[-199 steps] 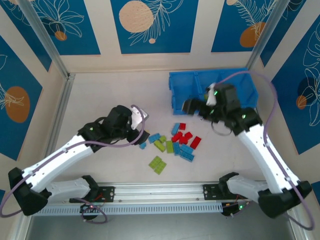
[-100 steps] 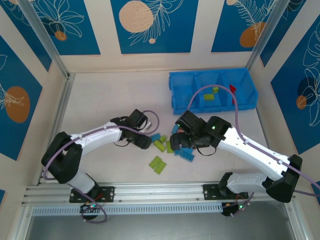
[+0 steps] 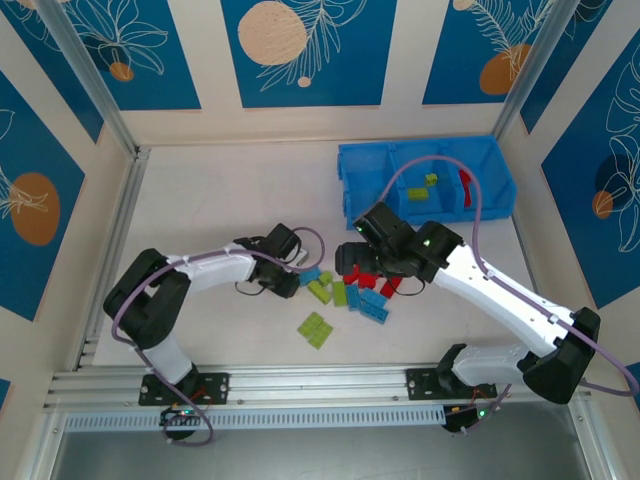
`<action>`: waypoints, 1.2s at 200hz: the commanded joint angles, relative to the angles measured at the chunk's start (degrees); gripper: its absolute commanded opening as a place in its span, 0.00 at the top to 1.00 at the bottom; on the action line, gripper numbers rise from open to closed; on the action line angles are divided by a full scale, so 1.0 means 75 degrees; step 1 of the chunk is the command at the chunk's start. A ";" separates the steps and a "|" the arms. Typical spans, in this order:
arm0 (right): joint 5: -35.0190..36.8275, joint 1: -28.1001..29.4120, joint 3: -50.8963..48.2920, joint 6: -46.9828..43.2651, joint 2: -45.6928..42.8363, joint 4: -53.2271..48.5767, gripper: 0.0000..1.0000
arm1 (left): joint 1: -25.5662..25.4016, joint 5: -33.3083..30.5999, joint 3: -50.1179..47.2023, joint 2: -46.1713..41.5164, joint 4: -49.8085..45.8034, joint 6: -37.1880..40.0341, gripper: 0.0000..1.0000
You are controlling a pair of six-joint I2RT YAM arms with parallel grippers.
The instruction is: Sort the legos into containers by color
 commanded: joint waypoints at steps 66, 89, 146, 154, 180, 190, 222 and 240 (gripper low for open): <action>0.0627 0.0005 -0.0875 0.1045 -0.0907 0.1232 0.01 | -0.0403 0.0599 -0.0179 -0.2717 0.0898 -0.0450 0.89; 0.0776 -0.0274 -0.1128 0.0927 -0.1357 0.1523 0.01 | -0.0648 0.0166 0.0475 -0.2511 0.1721 -0.0579 0.88; 0.0815 -0.0928 -0.1944 0.0650 -0.2741 0.1627 0.01 | -0.0720 -0.0472 0.5370 0.1582 0.1579 0.0298 0.90; 0.0829 -0.0988 -0.1933 0.0585 -0.2855 0.1465 0.01 | -0.0720 -0.0623 0.6294 0.2250 0.1274 0.0492 0.90; 0.0869 -0.1129 -0.1897 0.0205 -0.3105 0.1048 0.01 | -0.0716 -0.1266 0.8972 0.4291 0.0571 0.1363 0.89; 0.0896 -0.1225 -0.1919 0.0068 -0.3187 0.0906 0.01 | -0.0708 -0.1404 0.9966 0.5041 0.0205 0.1538 0.88; 0.0656 -0.1612 -0.2072 -0.0234 -0.3474 0.0756 0.01 | -0.0655 -0.1371 1.2000 0.6485 -0.0371 0.1688 0.74; 0.0664 -0.1687 -0.2126 -0.0272 -0.3657 0.0669 0.01 | -0.0663 -0.1100 1.2090 0.6513 -0.0335 0.1747 0.66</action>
